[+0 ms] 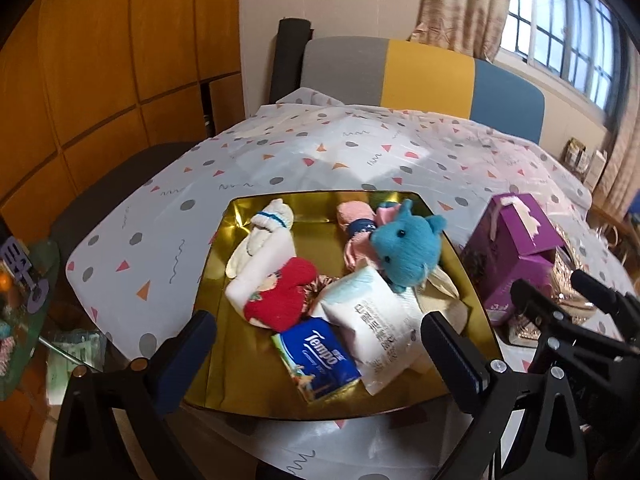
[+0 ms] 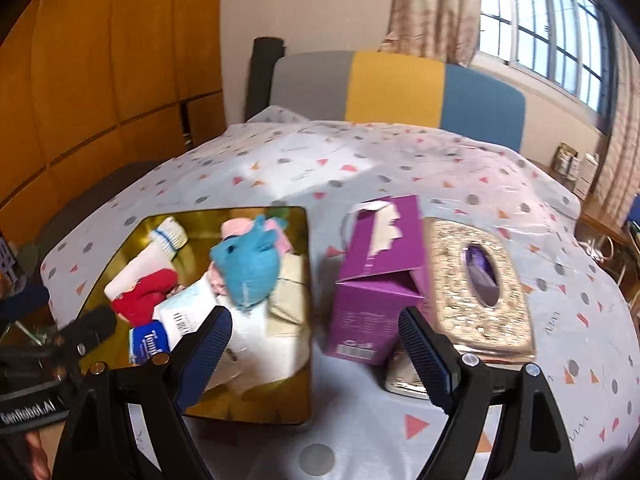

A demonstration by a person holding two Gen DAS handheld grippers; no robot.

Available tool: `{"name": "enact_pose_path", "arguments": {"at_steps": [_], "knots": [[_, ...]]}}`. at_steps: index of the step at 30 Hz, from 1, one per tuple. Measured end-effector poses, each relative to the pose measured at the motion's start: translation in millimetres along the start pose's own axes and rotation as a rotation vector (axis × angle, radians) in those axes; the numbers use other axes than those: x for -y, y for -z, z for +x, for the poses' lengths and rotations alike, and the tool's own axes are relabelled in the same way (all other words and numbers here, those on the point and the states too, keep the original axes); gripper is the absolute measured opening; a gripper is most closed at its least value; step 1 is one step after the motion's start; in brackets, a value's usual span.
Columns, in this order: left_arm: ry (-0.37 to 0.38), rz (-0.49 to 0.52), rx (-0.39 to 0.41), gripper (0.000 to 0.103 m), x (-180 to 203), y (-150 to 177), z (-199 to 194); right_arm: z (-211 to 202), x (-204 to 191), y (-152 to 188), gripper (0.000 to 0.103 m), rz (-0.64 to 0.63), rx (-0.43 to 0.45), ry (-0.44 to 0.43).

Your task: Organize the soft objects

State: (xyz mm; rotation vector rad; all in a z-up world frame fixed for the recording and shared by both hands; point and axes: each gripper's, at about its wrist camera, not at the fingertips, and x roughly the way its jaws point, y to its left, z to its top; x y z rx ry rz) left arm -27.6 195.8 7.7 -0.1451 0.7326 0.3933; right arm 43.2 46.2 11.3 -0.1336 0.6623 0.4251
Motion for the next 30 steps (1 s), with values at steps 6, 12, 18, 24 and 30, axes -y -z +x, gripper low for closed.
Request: {"name": "enact_pose_path", "arguments": {"at_steps": [6, 12, 18, 24, 30], "knots": [[0.0, 0.016, 0.008, 0.103, 14, 3, -3, -9, 22, 5, 0.087, 0.044, 0.01, 0.029], [-0.006, 0.024, 0.01, 0.103, 24, 5, -3, -16, 34, 9, 0.087, 0.068, 0.025, 0.049], [0.01, 0.026, 0.009, 0.103, 28, 6, -4, -19, 35, 9, 0.087, 0.074, 0.033, 0.055], [0.022, 0.023, 0.015, 0.103, 29, 6, -6, -18, 35, 10, 0.087, 0.073, 0.026, 0.058], [0.024, 0.021, 0.013, 0.103, 29, 7, -6, -18, 38, 11, 0.087, 0.08, 0.022, 0.063]]}}
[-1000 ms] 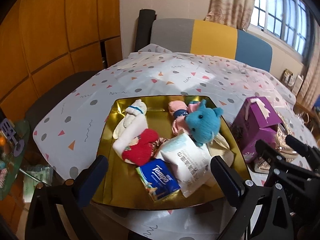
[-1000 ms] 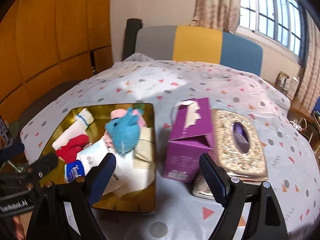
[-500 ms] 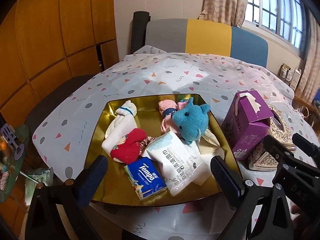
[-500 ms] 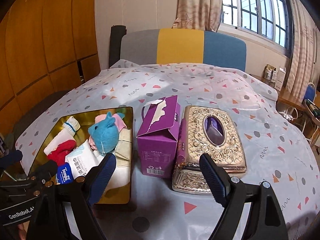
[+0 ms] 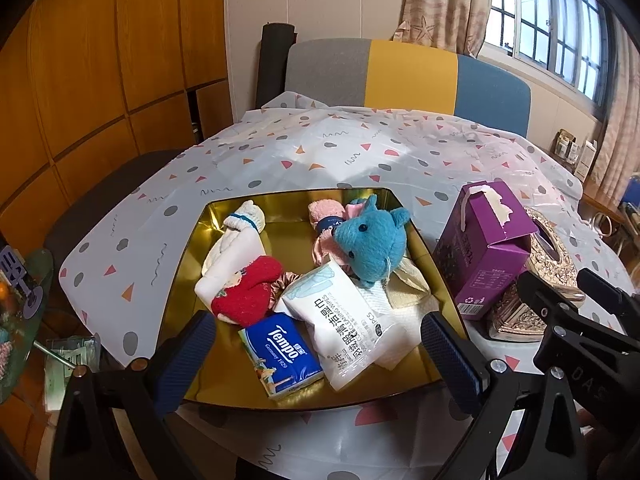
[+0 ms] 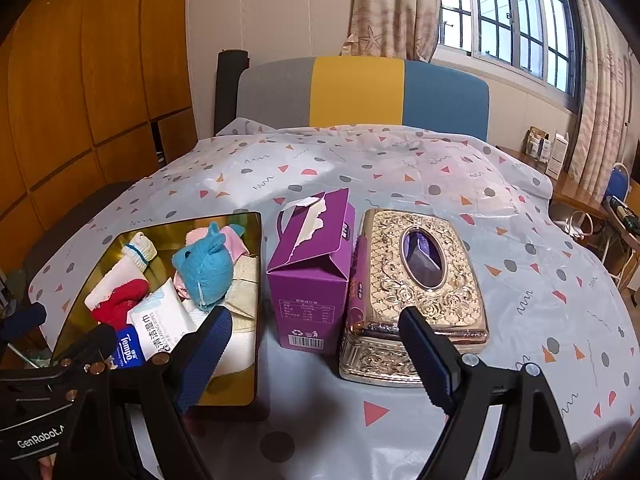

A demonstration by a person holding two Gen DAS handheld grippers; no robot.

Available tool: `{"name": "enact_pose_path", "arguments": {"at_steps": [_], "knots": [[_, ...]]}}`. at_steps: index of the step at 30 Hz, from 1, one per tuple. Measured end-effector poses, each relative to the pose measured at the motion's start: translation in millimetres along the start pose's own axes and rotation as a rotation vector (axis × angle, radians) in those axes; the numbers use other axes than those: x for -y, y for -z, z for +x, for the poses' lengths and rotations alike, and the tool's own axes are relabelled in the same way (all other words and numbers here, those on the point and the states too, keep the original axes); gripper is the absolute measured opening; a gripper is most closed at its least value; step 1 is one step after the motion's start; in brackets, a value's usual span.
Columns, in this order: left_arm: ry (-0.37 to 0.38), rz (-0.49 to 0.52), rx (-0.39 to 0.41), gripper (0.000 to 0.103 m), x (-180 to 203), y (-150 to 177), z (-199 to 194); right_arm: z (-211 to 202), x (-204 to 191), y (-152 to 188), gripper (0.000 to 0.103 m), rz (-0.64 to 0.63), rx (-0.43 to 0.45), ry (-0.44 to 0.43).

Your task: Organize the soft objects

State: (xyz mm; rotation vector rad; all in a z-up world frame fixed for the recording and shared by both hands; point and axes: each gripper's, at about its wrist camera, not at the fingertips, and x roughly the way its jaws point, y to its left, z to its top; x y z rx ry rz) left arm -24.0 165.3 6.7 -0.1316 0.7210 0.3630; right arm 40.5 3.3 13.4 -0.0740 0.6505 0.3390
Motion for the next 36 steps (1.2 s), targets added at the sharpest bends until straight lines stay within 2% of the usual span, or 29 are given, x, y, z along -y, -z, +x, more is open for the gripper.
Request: {"name": "enact_pose_path", "arguments": {"at_steps": [27, 33, 36], "knots": [[-0.005, 0.016, -0.015, 0.103, 1.1, 4.1, -0.1, 1.3, -1.1, 4.7, 0.087, 0.0, -0.014, -0.004], [0.017, 0.001, -0.033, 0.103, -0.7, 4.3, 3.0, 1.3, -1.7, 4.9, 0.087, -0.004, -0.013, 0.0], [0.001, 0.026, 0.009, 0.103, 1.8, 7.0, -0.7, 1.7, -1.9, 5.4, 0.087, -0.008, -0.017, 0.002]]}}
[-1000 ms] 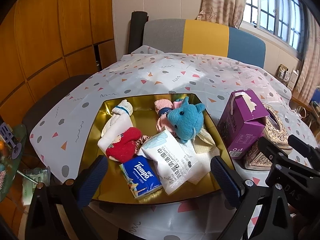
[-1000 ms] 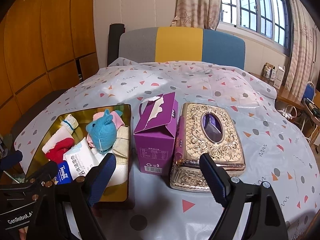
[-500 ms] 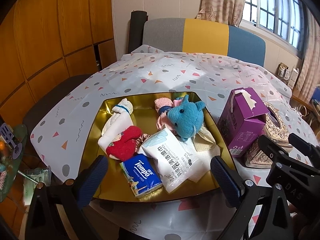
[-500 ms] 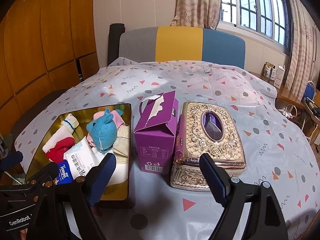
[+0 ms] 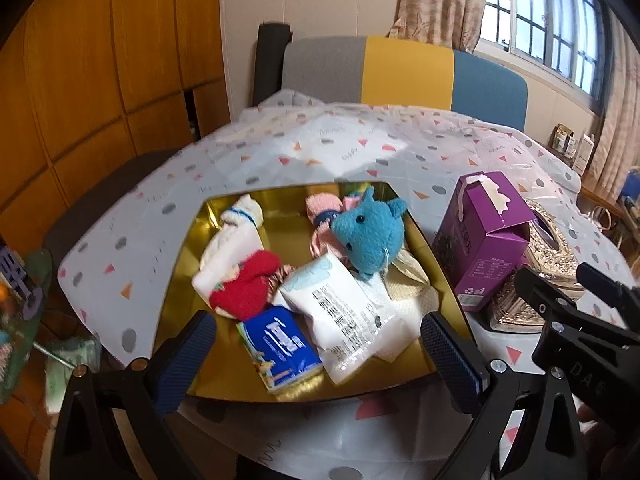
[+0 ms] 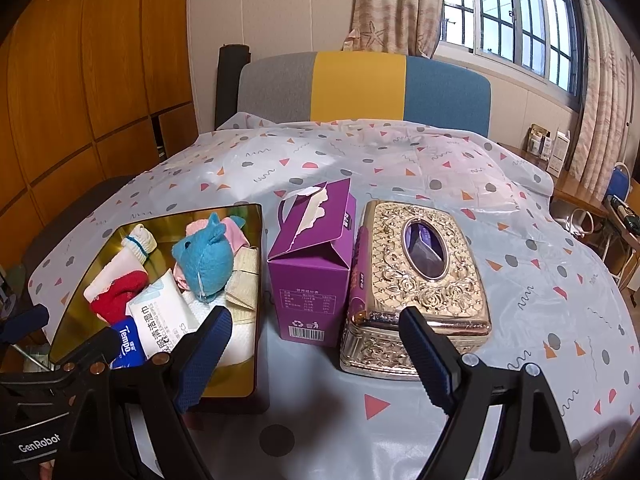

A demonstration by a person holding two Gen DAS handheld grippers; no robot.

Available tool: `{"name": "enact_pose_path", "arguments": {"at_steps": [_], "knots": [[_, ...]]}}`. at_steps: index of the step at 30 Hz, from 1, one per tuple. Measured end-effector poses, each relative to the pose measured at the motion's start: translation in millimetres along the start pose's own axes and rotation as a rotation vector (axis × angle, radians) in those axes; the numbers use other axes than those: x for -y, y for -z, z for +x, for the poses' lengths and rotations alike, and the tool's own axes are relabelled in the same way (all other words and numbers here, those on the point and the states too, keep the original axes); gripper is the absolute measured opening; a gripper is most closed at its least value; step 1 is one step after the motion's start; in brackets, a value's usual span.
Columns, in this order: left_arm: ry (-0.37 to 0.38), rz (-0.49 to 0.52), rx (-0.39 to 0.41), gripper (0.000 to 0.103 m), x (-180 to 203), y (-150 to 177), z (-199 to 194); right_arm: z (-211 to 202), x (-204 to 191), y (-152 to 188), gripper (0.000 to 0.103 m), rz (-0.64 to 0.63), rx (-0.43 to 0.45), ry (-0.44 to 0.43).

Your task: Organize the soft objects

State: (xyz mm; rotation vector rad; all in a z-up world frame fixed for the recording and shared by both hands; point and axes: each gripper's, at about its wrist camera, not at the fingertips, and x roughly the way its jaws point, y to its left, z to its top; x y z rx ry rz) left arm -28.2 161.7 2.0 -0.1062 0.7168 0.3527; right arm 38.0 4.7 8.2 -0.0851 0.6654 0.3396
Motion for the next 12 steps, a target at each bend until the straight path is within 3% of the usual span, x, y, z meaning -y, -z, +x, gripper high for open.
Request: {"name": "enact_pose_path", "arguments": {"at_steps": [12], "knots": [[0.036, -0.008, 0.031, 0.099, -1, -4, -5, -3, 18, 1, 0.087, 0.036, 0.002, 0.034]]}}
